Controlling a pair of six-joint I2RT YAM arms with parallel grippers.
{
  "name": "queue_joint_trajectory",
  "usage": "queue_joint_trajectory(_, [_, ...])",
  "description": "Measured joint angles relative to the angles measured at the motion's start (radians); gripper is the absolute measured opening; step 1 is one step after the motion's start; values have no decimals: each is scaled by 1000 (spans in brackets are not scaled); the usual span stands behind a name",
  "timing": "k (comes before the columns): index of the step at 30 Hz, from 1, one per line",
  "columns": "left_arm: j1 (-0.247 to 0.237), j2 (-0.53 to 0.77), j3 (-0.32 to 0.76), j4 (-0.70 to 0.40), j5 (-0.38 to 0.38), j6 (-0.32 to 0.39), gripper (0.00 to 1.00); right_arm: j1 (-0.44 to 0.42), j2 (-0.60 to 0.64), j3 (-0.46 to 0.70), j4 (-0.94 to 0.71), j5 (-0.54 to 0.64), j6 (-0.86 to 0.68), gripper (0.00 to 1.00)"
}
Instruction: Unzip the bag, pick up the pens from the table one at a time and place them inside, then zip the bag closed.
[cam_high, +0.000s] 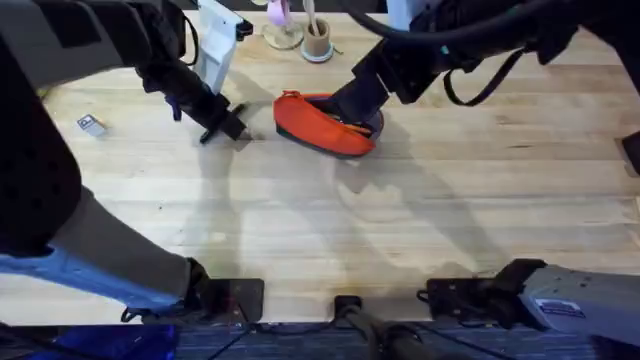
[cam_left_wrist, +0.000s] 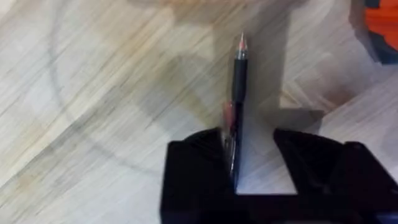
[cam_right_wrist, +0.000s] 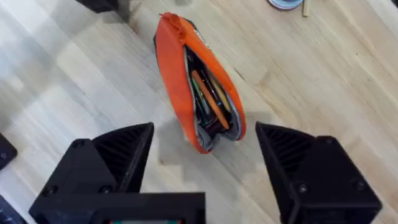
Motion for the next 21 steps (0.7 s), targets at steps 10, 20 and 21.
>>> queue_joint_trajectory(10, [-2, 5, 1, 12, 42, -4, 78, 0, 0, 0, 0, 0, 0, 997])
queue_joint_trajectory(20, [-3, 5, 6, 9, 45, -7, 60, 0, 0, 0, 0, 0, 0, 997])
queue_joint_trajectory(21, [-3, 7, 11, 3, 45, -7, 59, 0, 0, 0, 0, 0, 0, 997])
